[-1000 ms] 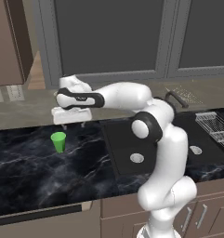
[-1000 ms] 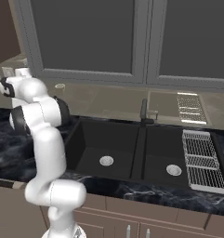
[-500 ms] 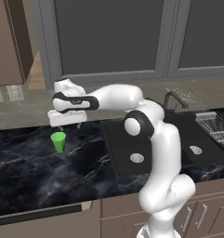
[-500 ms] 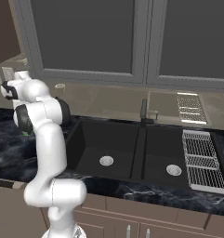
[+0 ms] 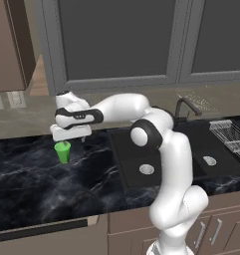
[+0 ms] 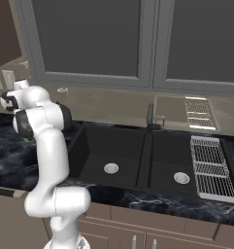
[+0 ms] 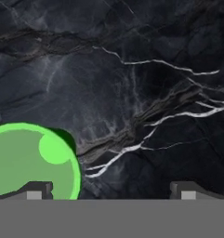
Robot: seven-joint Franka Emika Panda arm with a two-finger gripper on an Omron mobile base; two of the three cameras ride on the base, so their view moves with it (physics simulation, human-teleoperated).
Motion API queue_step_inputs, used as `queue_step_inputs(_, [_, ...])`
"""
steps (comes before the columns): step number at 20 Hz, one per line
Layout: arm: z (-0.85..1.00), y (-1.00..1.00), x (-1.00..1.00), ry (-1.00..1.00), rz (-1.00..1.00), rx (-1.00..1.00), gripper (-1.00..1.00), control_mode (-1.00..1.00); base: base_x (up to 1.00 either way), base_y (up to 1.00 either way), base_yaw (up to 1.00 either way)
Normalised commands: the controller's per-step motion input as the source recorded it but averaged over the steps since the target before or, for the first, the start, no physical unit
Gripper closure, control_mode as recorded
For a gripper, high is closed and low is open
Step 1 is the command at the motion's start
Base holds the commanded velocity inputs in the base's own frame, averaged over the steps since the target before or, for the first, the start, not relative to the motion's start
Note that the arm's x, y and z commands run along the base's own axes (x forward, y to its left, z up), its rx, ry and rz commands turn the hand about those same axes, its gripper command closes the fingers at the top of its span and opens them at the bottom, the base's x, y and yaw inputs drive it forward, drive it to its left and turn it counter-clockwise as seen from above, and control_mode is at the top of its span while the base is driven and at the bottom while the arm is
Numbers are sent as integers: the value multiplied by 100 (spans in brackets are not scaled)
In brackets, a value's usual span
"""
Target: Place the cup in the left basin and the cup in the right basin of the sink.
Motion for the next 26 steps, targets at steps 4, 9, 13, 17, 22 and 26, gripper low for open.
queue_step_inputs(4, [-26, 1, 3, 0, 0, 0, -100, -100, 0, 0, 0])
queue_step_inputs(9, [-11, 0, 18, -5, 0, 0, -100, -100, 0, 0, 0])
queue_step_inputs(13, [-3, 2, 24, -5, 0, 0, -100, -100, 0, 0, 0])
queue_step_inputs(17, [-1, 15, 19, -5, -1, 0, -100, -100, 0, 0, 0])
queue_step_inputs(22, [-8, 22, 6, -5, -1, 0, -100, -100, 0, 0, 0])
queue_step_inputs(26, [-17, 40, 0, -6, -2, 0, -100, -100, 0, 0, 0])
